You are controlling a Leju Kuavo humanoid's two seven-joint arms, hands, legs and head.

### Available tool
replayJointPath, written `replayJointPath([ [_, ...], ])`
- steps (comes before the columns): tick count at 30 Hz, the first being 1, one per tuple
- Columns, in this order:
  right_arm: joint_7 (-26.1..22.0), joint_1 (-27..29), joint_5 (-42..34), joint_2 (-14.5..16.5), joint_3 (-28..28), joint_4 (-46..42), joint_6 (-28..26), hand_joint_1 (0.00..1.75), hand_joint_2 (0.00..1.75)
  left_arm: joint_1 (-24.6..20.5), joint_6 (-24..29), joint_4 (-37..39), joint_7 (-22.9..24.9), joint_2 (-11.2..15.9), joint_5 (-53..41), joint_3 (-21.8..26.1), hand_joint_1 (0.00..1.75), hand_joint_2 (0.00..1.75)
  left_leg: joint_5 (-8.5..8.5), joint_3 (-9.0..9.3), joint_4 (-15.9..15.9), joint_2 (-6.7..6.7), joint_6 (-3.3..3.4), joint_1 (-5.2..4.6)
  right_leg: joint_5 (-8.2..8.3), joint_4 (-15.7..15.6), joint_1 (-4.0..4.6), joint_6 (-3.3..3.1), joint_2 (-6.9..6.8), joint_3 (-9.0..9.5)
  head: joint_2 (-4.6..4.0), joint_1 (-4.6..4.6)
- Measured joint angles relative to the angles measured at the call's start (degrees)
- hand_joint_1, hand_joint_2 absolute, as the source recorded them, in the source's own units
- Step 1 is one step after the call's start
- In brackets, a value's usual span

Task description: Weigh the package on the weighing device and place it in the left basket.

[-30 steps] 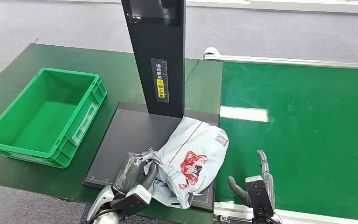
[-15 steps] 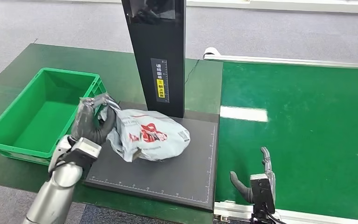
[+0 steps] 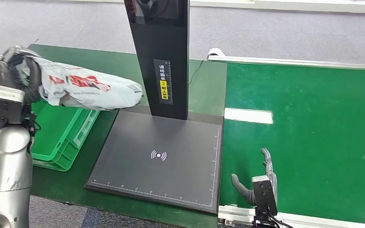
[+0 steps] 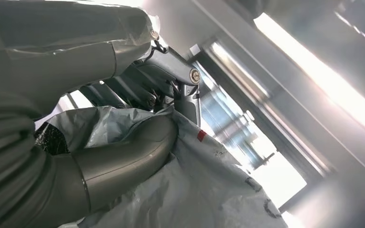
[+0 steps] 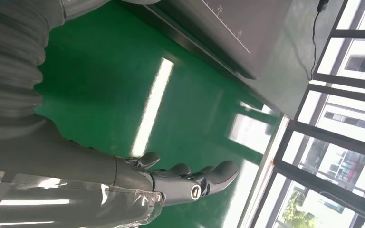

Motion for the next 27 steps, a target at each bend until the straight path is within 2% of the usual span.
replayJointPath([
  [4,0.0,-0.3,0.1,0.0,0.6,0.5,0.2,0.00,1.75,-3.2,1.2,5.7,-0.5,2.9,-0.9,4.4,1.75,1.75,0.03,0.01,0.0,0.00,-0.03,0.00,0.00,0.0,0.01,0.00,0.00,-0.02,0.00,-0.02],
  [10,0.0,-0.6,0.1,-0.1,1.2,1.2,0.2,0.00,1.75,-5.4,3.8,13.6,-1.9,6.2,-1.6,8.7,1.75,1.75,0.03,-0.03,0.0,0.02,-0.05,0.00,-0.01,0.0,0.01,-0.01,0.03,-0.05,0.00,0.01],
  [15,0.0,-0.8,0.1,-0.1,1.9,1.6,0.3,0.00,1.75,-5.5,10.0,21.0,-4.1,8.6,-4.2,11.7,1.75,1.75,0.03,-0.03,0.0,0.03,-0.05,0.00,-0.01,0.0,0.00,-0.01,0.04,-0.07,0.00,0.00],
  [22,0.2,-0.9,0.1,-0.2,2.5,1.5,0.4,0.00,1.75,-4.8,12.6,27.8,-3.9,9.6,-6.1,14.0,1.75,1.75,0.03,-0.04,0.0,0.00,-0.05,0.00,-0.01,0.0,0.00,-0.01,0.01,-0.05,0.00,0.01],
  [27,0.9,-0.4,0.1,-0.3,2.6,1.1,0.3,0.00,1.75,-4.0,18.7,35.6,-4.4,9.6,-9.7,15.1,1.75,1.75,0.03,-0.04,0.0,0.00,-0.05,0.00,-0.01,0.0,0.00,-0.01,0.01,-0.05,0.00,0.01],
])
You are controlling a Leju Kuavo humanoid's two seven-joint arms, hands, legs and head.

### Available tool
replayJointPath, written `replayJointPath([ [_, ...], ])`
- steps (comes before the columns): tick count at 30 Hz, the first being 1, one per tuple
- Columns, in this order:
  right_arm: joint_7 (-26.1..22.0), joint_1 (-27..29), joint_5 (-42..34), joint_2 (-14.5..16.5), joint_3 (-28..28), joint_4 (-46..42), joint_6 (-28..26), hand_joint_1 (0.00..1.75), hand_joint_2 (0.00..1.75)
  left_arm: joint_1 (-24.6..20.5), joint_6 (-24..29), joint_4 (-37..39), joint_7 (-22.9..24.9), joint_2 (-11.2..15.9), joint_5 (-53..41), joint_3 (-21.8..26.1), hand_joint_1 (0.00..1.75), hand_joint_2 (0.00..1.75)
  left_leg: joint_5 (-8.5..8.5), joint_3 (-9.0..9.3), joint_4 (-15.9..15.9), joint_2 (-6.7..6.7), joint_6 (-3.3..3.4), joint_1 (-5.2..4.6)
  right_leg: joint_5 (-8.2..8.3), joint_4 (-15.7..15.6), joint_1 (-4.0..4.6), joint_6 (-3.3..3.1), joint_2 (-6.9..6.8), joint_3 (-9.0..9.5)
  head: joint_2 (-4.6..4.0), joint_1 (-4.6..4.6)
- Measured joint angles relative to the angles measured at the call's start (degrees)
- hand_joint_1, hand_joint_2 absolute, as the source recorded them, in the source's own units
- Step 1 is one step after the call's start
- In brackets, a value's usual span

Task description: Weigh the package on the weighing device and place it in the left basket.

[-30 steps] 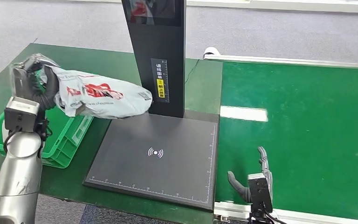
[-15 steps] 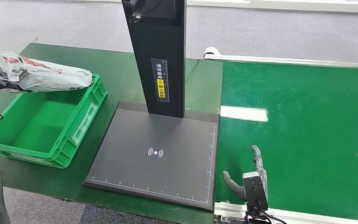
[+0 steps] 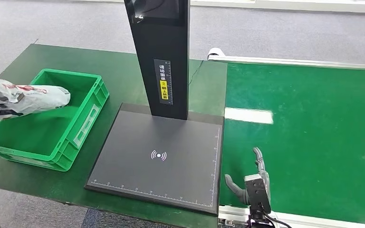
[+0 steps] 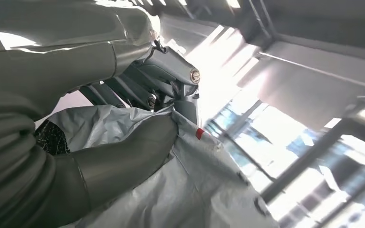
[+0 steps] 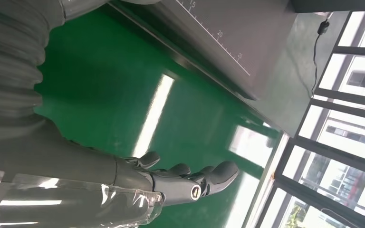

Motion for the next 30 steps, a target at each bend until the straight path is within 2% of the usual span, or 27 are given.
replayJointPath([
  [3,0.2,0.7,0.0,-0.1,0.0,-0.8,-0.2,0.00,1.75,0.4,2.5,5.0,-0.7,0.2,-0.2,1.1,1.75,1.75,0.00,0.00,0.0,0.01,0.00,0.00,0.00,0.0,0.00,0.00,0.01,-0.02,0.00,-0.01],
  [11,0.4,2.2,0.0,-0.3,-0.1,-2.1,-0.4,0.00,1.75,2.9,3.6,13.1,-1.1,-0.2,-0.8,2.6,1.75,1.75,0.00,0.00,0.0,0.02,0.00,0.00,-0.01,0.0,0.00,0.00,0.01,-0.02,0.00,0.01],
  [26,0.4,2.4,0.0,-0.3,-0.1,-2.3,-0.5,0.00,1.75,3.8,3.5,16.8,-0.5,-0.6,-1.2,2.8,1.75,1.75,-0.01,0.00,0.0,0.02,0.00,0.00,-0.01,0.0,0.00,0.00,0.01,-0.01,0.00,0.01],
  [30,0.4,2.5,0.0,-0.3,0.0,-2.4,-0.7,0.00,1.75,5.1,3.1,17.9,0.1,-1.6,-0.5,3.3,1.75,1.75,-0.01,0.01,0.0,0.02,0.00,0.00,-0.01,0.0,0.00,0.00,0.01,-0.01,0.00,0.01],
])
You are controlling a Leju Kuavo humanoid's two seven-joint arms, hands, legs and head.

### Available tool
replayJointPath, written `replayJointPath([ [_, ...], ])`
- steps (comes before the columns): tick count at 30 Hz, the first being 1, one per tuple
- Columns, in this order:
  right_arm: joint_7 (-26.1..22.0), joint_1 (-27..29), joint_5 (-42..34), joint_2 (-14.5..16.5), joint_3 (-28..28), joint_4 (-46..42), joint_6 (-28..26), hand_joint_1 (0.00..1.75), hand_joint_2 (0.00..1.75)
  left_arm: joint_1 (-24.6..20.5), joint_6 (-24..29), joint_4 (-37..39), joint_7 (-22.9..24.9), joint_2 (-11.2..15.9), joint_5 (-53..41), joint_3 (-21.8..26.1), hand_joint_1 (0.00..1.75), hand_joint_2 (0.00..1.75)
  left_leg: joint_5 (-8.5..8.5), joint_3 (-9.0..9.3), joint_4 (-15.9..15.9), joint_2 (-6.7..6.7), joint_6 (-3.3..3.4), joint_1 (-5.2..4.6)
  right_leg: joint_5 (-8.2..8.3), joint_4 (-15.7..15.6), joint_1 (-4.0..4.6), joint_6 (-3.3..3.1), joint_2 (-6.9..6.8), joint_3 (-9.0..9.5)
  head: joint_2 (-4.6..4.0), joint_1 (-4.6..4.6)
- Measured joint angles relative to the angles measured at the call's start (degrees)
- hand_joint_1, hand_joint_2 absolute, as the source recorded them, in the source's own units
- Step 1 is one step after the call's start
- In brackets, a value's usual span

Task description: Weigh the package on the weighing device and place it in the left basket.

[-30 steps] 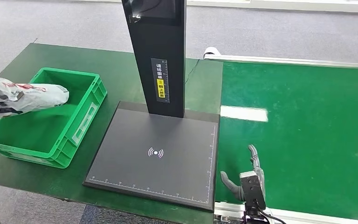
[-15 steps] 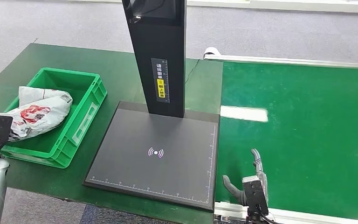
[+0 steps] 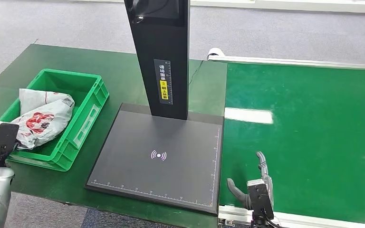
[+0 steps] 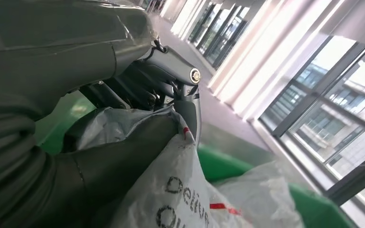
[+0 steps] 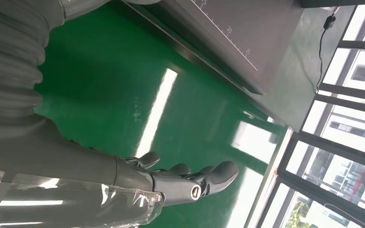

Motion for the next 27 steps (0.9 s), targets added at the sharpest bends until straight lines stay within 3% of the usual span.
replayJointPath([
  [1,0.0,0.0,0.0,0.0,0.0,-0.1,0.0,0.00,1.75,0.3,-0.2,0.3,-0.1,-0.4,0.3,0.2,1.75,1.75,0.00,0.00,0.0,0.00,0.00,0.00,0.00,0.0,-0.01,0.00,0.00,0.01,0.00,0.01],
  [2,0.0,0.1,0.0,0.0,0.0,-0.1,0.0,0.00,1.75,0.5,-0.4,0.5,-0.3,-0.7,0.7,0.5,1.56,1.75,-0.01,0.01,0.0,0.02,0.00,-0.01,0.00,0.0,-0.01,0.00,0.01,0.02,0.00,0.00],
  [5,0.1,0.2,-0.2,0.0,0.1,-0.2,-0.1,0.00,1.75,0.8,-1.6,0.9,-0.9,-1.7,2.2,1.5,0.25,1.75,-0.04,0.08,0.0,0.10,0.00,-0.02,0.00,0.0,-0.03,0.00,0.08,0.06,0.00,-0.01],
  [6,0.1,0.2,-0.2,0.0,0.1,-0.2,-0.1,0.00,1.75,0.9,-2.3,1.0,-1.1,-2.0,2.9,2.0,0.00,1.75,-0.05,0.09,0.0,0.10,0.00,-0.02,0.00,0.0,-0.03,0.00,0.10,0.07,0.00,-0.01],
  [16,0.2,0.3,-0.3,-0.2,0.0,-0.2,-0.5,0.00,1.75,2.4,-11.4,-2.2,-5.7,-2.8,9.8,6.3,0.00,1.75,-0.01,0.15,0.0,0.06,-0.01,0.00,0.00,0.0,0.00,0.00,0.08,0.09,0.00,-0.01],
  [21,0.2,0.3,-0.5,-0.2,-0.2,-0.2,-0.7,0.00,1.75,3.3,-16.9,-8.3,-3.6,-2.7,11.3,5.7,0.00,1.75,0.00,0.11,0.0,0.04,-0.01,0.00,0.00,0.0,0.00,0.00,0.07,0.09,0.00,0.00],
  [27,0.1,0.2,-0.4,-0.2,-0.5,-0.2,-0.6,0.00,1.75,6.0,-19.7,-20.0,-3.0,-3.6,16.0,3.9,0.00,1.75,-0.01,0.07,0.0,0.05,-0.01,0.00,0.00,0.0,0.00,0.00,0.07,0.02,0.00,0.00],
])
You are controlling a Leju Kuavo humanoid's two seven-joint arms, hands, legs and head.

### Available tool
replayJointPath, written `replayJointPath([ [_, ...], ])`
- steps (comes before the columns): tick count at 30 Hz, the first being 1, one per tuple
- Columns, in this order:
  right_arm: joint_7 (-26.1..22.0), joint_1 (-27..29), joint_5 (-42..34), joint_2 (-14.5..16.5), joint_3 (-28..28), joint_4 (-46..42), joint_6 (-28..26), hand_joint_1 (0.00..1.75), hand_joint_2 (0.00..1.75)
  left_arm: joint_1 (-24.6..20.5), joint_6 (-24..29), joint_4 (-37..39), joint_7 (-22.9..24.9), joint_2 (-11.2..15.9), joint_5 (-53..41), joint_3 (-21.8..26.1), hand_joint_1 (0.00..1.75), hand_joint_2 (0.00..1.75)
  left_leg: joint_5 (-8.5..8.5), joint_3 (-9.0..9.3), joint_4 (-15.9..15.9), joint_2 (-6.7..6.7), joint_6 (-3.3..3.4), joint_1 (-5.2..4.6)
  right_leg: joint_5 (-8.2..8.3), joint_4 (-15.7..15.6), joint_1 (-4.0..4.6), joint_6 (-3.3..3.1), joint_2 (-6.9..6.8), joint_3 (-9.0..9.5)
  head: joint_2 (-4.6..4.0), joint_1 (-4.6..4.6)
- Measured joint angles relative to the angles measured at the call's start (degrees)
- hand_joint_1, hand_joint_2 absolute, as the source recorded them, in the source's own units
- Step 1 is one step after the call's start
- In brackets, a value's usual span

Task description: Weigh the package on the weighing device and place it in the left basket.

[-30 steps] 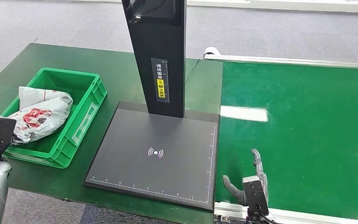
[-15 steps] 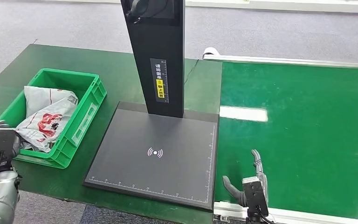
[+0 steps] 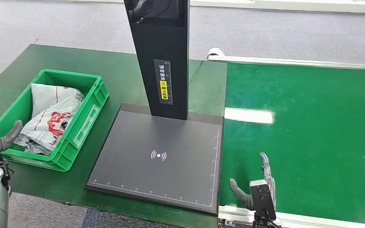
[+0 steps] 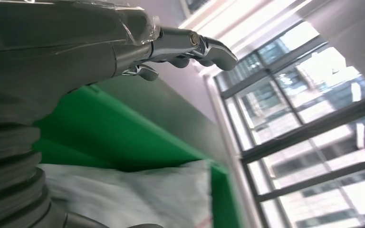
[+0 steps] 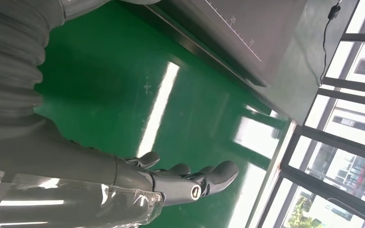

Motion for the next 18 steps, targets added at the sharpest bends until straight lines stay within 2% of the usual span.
replayJointPath([
  [5,-0.1,-0.1,0.2,0.0,-0.2,0.0,0.2,0.00,1.75,2.5,-0.1,-10.0,1.1,-1.6,1.3,-1.3,0.00,1.75,-0.01,-0.02,0.0,0.00,0.00,0.00,0.00,0.0,0.00,0.00,0.00,0.00,0.00,0.00],
  [15,-0.1,-0.2,0.3,0.0,-0.6,0.0,0.3,0.00,1.75,4.8,-0.2,-17.4,0.9,-3.0,2.3,-2.1,0.00,1.75,0.00,-0.02,0.0,0.00,0.00,0.00,0.00,0.0,0.00,0.00,0.00,0.00,0.00,-0.01],
  [18,-0.2,0.0,0.8,0.0,-0.8,-0.1,0.5,0.00,1.75,6.9,-1.2,-22.5,0.8,-4.4,3.7,-2.2,0.00,1.75,-0.02,-0.02,0.0,0.01,0.01,-0.01,0.00,0.0,-0.01,0.00,0.01,-0.03,0.00,-0.01],
])
